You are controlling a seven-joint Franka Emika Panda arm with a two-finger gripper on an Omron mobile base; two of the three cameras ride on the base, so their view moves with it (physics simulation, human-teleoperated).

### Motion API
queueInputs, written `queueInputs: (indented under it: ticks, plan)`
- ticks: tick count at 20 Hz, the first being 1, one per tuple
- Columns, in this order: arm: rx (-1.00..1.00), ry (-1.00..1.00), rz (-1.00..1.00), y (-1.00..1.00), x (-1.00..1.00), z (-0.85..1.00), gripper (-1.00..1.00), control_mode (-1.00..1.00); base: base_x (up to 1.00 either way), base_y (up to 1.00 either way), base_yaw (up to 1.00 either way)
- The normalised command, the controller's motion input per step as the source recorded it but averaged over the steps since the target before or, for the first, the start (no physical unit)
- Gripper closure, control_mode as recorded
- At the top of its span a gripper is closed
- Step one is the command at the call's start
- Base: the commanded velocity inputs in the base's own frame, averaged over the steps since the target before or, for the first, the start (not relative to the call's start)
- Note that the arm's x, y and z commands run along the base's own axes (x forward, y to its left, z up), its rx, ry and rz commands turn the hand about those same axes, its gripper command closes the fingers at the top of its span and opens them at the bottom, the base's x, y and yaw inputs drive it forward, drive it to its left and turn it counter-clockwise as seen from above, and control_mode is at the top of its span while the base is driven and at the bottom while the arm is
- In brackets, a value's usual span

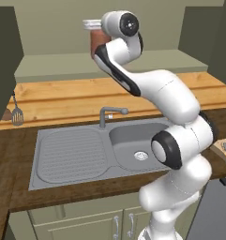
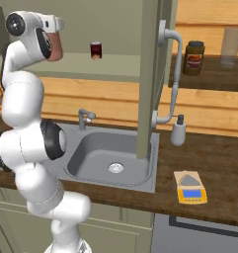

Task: Pick the honey bottle and place it on the digital scale for weighing, and close the cabinet.

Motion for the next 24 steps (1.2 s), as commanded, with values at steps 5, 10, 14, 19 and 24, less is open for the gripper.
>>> queueInputs:
  ticks: [5, 10, 14, 19, 24]
  plan:
    - [0.02, -0.01, 0.0, -0.08, -0.96, -0.1, 1.0, -1.0, 0.0, 0.0, 0.0]
    - [0.12, -0.14, -0.04, -0.31, -1.0, 0.34, 1.0, -1.0, 0.0, 0.0, 0.0]
    - [0.13, -0.04, -0.06, -0.43, -1.0, 0.43, 1.0, -1.0, 0.0, 0.0, 0.0]
    - [0.01, 0.27, -0.09, -0.66, -1.0, 0.11, 1.0, -1.0, 0.0, 0.0, 0.0]
    - [-0.04, 0.37, -0.12, -0.62, -1.0, -0.16, 1.0, -1.0, 0.0, 0.0, 0.0]
